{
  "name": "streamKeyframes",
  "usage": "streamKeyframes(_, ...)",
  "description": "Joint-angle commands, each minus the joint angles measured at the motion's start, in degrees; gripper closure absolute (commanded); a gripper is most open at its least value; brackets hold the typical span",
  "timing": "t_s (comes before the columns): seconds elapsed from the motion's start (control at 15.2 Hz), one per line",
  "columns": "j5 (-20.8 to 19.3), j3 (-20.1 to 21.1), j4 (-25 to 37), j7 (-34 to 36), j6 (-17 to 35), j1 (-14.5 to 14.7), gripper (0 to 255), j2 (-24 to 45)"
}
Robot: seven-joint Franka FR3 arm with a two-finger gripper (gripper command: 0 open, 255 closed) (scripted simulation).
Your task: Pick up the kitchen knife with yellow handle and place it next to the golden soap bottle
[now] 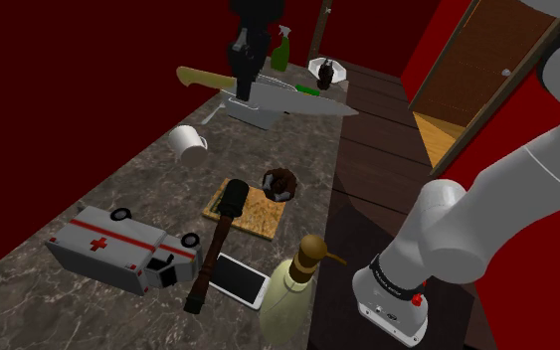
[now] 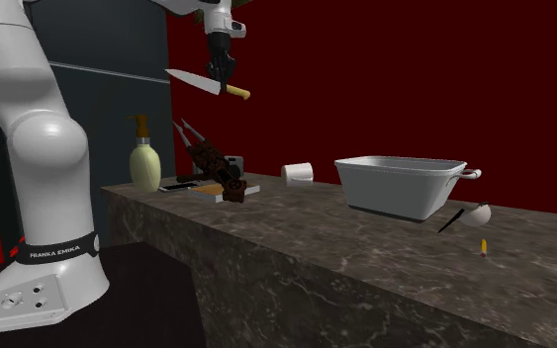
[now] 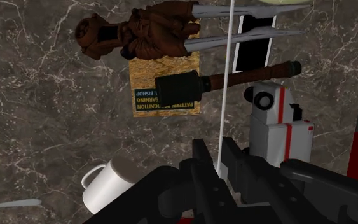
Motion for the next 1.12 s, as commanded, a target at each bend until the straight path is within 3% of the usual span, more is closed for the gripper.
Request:
streamKeyframes(0.0,0.5,1.6,-0.8,2.6,0.2,1.0,255,-0.7)
streamKeyframes(0.53,2.8,8.8,-1.7,13.5,-0.2,4.9,255,-2.6)
streamKeyframes(1.06,4.0,17.1,1.5,25.4,-0.5,8.5,255,-0.3)
